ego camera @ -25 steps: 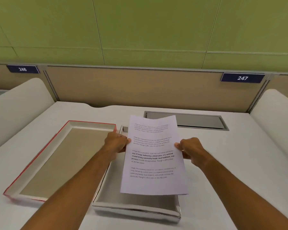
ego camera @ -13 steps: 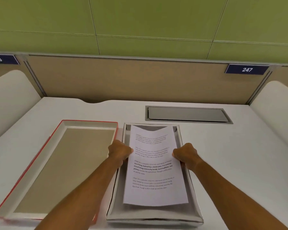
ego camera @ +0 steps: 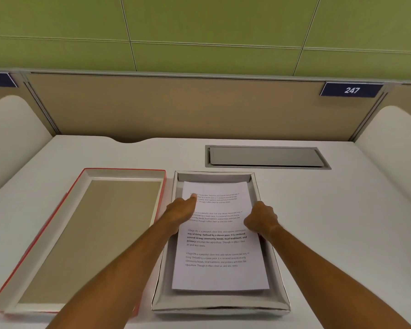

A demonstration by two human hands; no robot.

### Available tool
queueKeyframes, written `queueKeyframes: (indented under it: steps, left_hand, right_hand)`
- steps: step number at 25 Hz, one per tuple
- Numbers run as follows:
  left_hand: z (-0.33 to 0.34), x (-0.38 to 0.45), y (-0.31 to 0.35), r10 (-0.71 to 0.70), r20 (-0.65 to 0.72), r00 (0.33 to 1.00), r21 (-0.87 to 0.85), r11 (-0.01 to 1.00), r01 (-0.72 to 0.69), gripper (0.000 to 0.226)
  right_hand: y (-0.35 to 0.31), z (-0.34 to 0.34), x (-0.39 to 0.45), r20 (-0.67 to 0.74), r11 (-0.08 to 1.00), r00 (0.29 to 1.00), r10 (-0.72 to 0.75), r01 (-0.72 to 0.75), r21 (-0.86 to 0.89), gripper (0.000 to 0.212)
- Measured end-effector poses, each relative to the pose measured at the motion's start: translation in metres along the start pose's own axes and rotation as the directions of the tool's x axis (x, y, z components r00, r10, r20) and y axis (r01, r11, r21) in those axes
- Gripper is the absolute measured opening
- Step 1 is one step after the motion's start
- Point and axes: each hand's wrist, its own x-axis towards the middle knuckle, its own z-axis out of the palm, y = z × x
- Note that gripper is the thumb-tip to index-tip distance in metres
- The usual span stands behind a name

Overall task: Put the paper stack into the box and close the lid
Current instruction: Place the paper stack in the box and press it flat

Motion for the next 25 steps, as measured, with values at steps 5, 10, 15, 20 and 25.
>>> queueKeyframes:
  steps: [5,10,15,20,25]
  left_hand:
    - [-0.004,0.001,0.012,-0.030,0.156,0.987,-0.144,0.988,0.053,0.098]
    - [-0.008,-0.026,0.012,-0.084,0.158,0.984,-0.246,0.962,0.121,0.093]
    - [-0.003,-0.054,0.002,-0.100,0.173,0.980,-0.314,0.937,0.151,0.094]
    - [-0.009,-0.039,-0.014,-0.154,0.186,0.970,-0.285,0.937,0.204,0.111]
    - [-0.016,-0.027,-0.024,-0.191,0.192,0.963,-0.218,0.948,0.231,0.118]
  right_hand:
    - [-0.011,0.001,0.000,0.079,0.986,0.996,0.042,-0.054,0.160,0.017]
    - [-0.006,0.002,-0.009,0.222,0.909,0.972,0.081,-0.163,0.383,0.038]
    - [0.005,-0.009,-0.047,0.310,0.858,0.950,0.044,-0.194,0.475,0.046]
    - [0.000,-0.026,-0.074,0.400,0.823,0.917,-0.003,-0.225,0.522,0.053]
    - [0.003,-0.024,-0.066,0.423,0.799,0.906,-0.024,-0.236,0.552,0.058]
